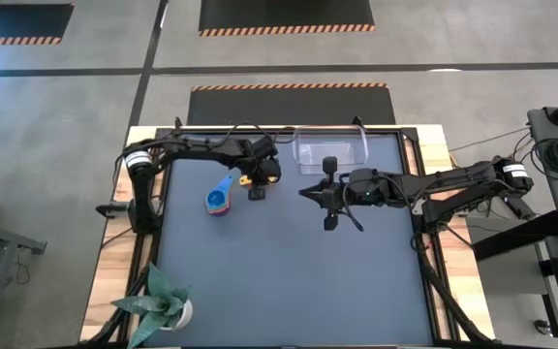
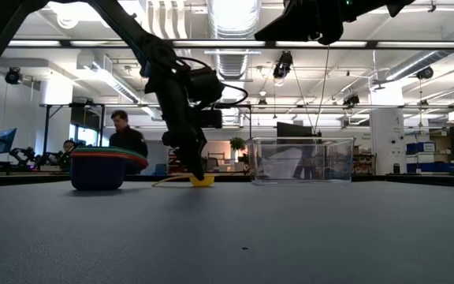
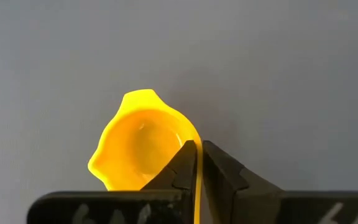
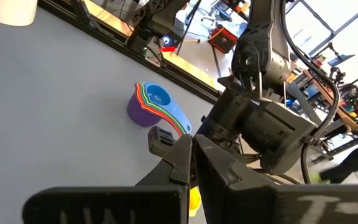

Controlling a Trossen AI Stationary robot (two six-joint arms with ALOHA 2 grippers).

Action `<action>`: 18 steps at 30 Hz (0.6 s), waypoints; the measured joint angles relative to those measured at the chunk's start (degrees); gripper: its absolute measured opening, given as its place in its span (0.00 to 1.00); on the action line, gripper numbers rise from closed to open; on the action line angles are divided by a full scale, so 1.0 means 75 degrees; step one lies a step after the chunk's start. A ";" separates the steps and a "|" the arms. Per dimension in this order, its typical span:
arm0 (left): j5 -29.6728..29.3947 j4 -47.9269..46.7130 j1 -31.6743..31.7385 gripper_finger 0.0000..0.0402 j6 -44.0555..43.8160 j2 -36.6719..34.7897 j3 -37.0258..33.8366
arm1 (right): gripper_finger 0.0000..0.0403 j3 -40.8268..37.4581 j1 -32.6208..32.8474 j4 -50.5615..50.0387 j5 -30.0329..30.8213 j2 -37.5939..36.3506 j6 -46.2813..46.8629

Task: Nest measuring cups in basket
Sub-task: Stack the yellow measuring cup on top of the blue measuring cup

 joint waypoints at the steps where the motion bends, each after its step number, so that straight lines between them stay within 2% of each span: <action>1: 0.0002 -0.0074 -0.0031 0.00 0.0012 -0.0042 0.0000 | 0.02 -0.0003 0.0000 -0.0003 0.0000 0.0000 0.0000; 9: 0.0006 -0.1167 -0.0755 0.00 0.0952 -0.0692 0.0268 | 0.02 -0.0003 0.0000 -0.0017 0.0000 0.0000 -0.0032; 18: 0.0002 -0.2861 -0.1773 0.00 0.2030 -0.1604 0.1158 | 0.02 0.0000 0.0000 -0.0026 0.0000 0.0000 -0.0026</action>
